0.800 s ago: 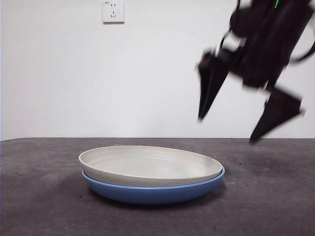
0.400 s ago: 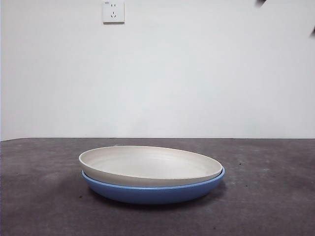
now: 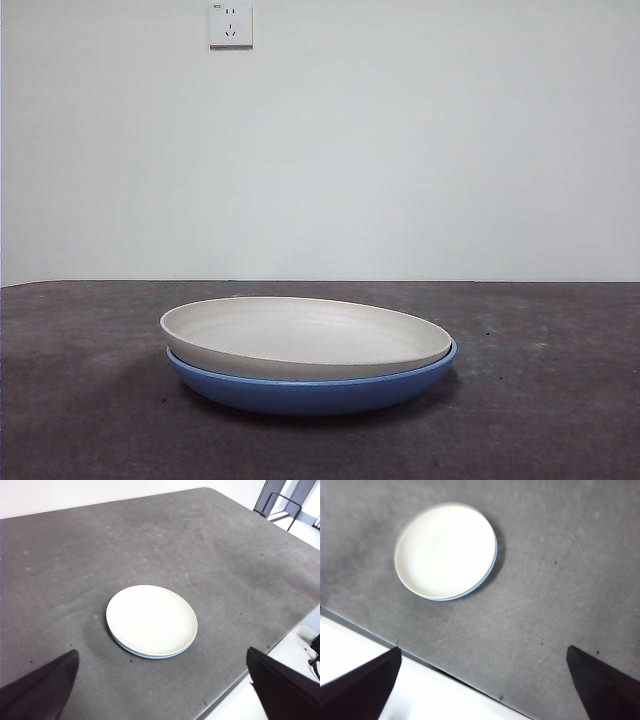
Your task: Pick up the white plate, put it on the blue plate, put it on desk
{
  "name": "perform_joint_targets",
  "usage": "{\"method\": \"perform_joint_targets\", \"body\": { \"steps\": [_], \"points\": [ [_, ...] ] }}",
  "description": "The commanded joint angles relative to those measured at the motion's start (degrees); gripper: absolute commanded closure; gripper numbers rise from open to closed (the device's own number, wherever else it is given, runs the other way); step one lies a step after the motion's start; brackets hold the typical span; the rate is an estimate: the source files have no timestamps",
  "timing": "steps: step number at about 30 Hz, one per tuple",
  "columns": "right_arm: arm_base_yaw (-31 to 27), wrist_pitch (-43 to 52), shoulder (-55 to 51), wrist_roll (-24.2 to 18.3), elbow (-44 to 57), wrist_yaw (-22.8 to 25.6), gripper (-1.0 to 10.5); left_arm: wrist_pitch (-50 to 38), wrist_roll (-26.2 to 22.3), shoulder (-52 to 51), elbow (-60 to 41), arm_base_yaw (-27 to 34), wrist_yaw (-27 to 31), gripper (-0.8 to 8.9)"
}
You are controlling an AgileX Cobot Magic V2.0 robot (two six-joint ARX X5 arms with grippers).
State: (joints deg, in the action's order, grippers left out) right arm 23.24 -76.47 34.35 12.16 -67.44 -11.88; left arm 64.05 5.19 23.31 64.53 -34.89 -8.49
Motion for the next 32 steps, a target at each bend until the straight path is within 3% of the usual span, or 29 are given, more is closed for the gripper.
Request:
{"method": "perform_joint_targets", "body": {
  "steps": [1, 8, 9, 10, 12, 13, 15, 32],
  "points": [
    [0.37, -3.21, -1.86, -0.63, -0.98, 0.11, 3.9, -0.35, 0.46, 0.13, 0.55, -0.22, 0.11, 0.62],
    [0.35, -3.06, -4.94, -0.46, -0.98, -0.04, 3.9, 1.6, 0.39, 0.13, 0.55, -0.22, 0.09, 0.88],
    [0.35, -3.04, -4.94, -0.48, -0.98, -0.09, 4.1, 2.1, 0.24, 0.13, 0.55, -0.22, 0.09, 1.72],
    [0.35, -3.08, -4.94, -0.48, -0.98, -0.09, 5.4, 2.75, -0.2, 0.13, 0.55, -0.22, 0.09, 3.28],
    [0.35, -3.13, -4.94, -0.22, -0.98, -0.07, 9.4, 4.26, -1.4, 0.13, 0.55, -0.22, 0.11, 7.48],
    [0.35, -2.86, -4.94, -0.09, -0.98, -0.04, 9.2, 4.85, -1.46, 0.13, 0.55, -0.22, 0.11, 7.92],
    [0.35, -2.29, -4.94, 0.09, -0.98, -0.09, 9.1, 5.31, -1.07, 0.13, 0.55, -0.22, 0.11, 7.45],
    [0.35, -1.99, -4.94, 0.24, -0.98, -0.04, 9.1, 4.9, -1.09, 0.11, -0.09, 0.66, 0.11, 7.45]
  ]
}}
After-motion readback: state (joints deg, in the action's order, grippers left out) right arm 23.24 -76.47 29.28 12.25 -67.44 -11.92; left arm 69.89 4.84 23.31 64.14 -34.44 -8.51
